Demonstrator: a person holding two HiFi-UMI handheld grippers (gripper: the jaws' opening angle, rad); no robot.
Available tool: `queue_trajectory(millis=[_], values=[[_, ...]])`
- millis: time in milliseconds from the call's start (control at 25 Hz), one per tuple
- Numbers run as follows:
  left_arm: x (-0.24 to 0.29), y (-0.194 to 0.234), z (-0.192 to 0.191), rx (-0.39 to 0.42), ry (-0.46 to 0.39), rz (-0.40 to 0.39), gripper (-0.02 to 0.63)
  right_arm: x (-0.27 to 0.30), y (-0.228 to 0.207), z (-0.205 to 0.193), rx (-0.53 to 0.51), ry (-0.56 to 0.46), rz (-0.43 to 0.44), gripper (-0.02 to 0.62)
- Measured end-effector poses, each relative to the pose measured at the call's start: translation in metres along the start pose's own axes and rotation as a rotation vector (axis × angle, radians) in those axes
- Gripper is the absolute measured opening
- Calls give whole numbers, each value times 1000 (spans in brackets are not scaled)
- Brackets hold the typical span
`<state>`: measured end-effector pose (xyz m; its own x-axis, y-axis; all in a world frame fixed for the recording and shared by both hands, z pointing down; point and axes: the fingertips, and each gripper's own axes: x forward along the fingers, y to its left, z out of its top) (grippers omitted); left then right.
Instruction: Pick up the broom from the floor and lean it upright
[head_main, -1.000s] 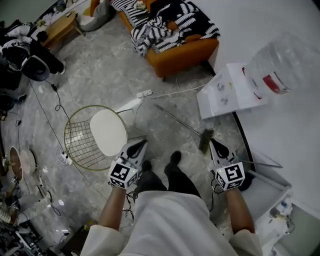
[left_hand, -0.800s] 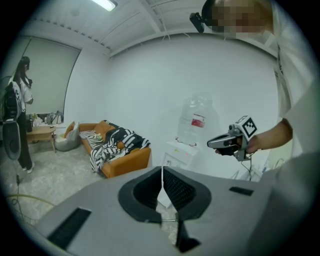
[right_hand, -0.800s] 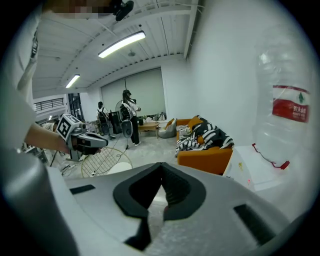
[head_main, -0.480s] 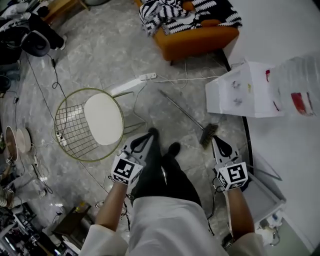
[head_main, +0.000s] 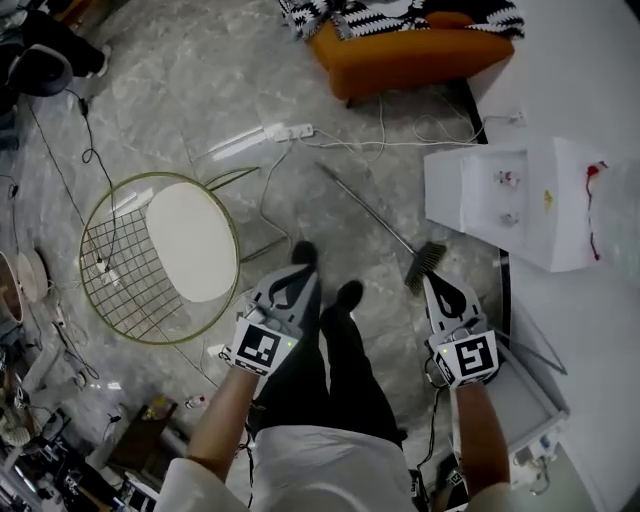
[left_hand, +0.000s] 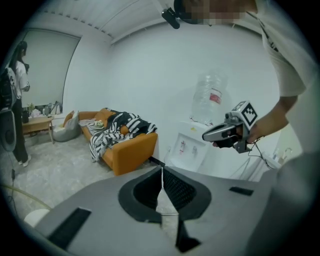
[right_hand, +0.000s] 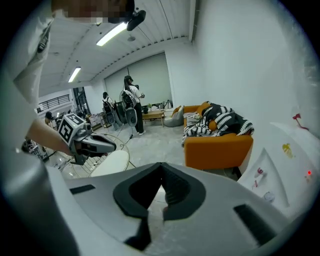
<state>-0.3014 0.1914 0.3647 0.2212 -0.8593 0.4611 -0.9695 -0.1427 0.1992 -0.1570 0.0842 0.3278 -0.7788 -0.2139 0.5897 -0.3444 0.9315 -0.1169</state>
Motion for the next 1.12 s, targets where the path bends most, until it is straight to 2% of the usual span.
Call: queue_trajectory(millis=[400, 600, 800, 1120], values=[[65, 53, -94, -24, 49, -34, 12, 129, -3, -83, -36, 47, 81, -2], [118, 72, -174, -34, 69, -20, 12, 201, -22, -164, -21, 66, 109, -2], [143, 90, -232, -69, 84, -2, 12, 257, -23, -220, -41, 94, 134, 0], [194, 107, -331, -88, 115, -19, 12, 341, -43, -314, -84, 142, 136, 0]])
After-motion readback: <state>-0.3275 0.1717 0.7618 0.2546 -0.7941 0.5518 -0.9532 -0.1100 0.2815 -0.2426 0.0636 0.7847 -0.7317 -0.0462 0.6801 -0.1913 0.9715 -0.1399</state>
